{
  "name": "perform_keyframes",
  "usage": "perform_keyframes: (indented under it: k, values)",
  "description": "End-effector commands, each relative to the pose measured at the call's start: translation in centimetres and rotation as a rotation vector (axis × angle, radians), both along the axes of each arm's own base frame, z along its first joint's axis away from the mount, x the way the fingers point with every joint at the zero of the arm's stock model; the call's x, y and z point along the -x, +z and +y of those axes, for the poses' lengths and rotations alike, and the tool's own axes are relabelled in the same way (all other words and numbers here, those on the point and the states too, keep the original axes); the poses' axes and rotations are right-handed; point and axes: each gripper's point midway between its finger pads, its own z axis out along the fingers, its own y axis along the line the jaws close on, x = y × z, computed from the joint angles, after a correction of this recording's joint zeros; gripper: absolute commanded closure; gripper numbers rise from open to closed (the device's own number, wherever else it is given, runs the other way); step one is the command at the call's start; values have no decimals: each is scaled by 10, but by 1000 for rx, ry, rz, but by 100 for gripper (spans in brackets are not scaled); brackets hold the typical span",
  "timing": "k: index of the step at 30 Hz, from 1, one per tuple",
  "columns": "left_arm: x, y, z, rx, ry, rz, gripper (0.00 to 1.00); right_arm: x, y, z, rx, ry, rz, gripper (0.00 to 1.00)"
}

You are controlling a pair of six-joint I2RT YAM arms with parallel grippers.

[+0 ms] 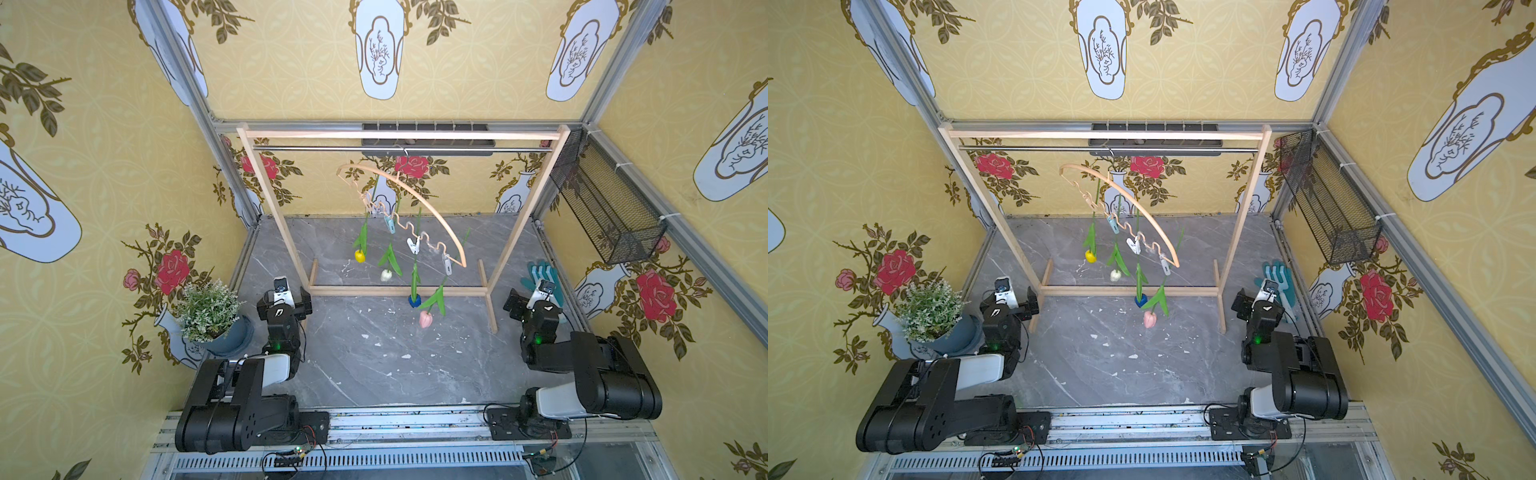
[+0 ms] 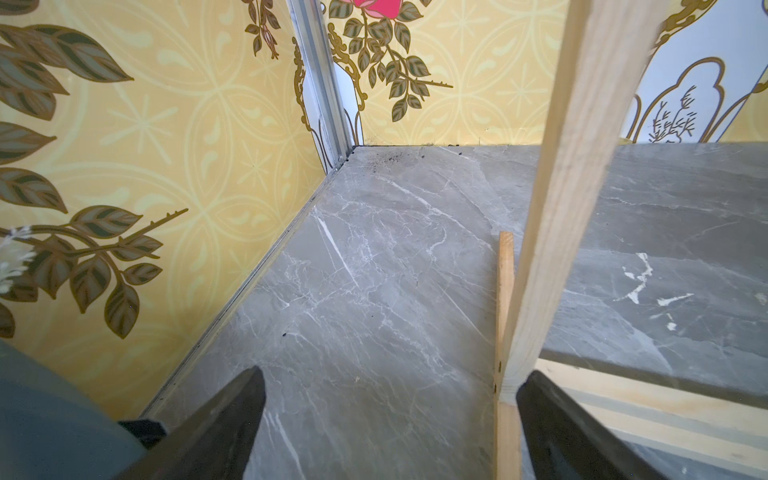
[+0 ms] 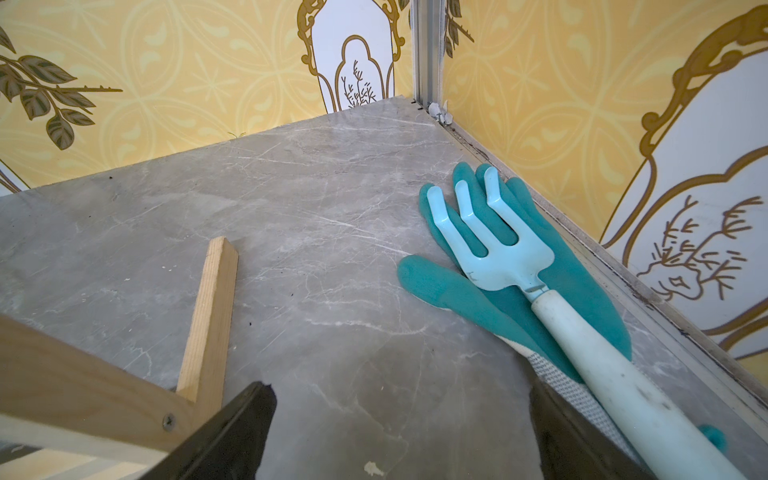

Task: Dry the flowers on a clothes hanger
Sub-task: Reset both arms

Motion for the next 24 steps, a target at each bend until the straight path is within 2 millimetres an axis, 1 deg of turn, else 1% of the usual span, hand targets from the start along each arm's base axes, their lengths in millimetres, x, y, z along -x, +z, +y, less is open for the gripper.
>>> perform_keyframes:
  k: [1,17,19,24]
  values:
    - [-3,7,-2,-7,-15,-30,0,-4,11,-1,6,-5,-47,3]
    - [-3,7,-2,-6,-15,-31,0,-4,11,-1,7,-5,-48,2]
    - [-3,7,-2,-5,-15,-32,0,-6,8,-1,4,-5,-31,3]
    - [-3,8,-2,-5,-14,-33,0,-4,11,1,2,1,-49,3]
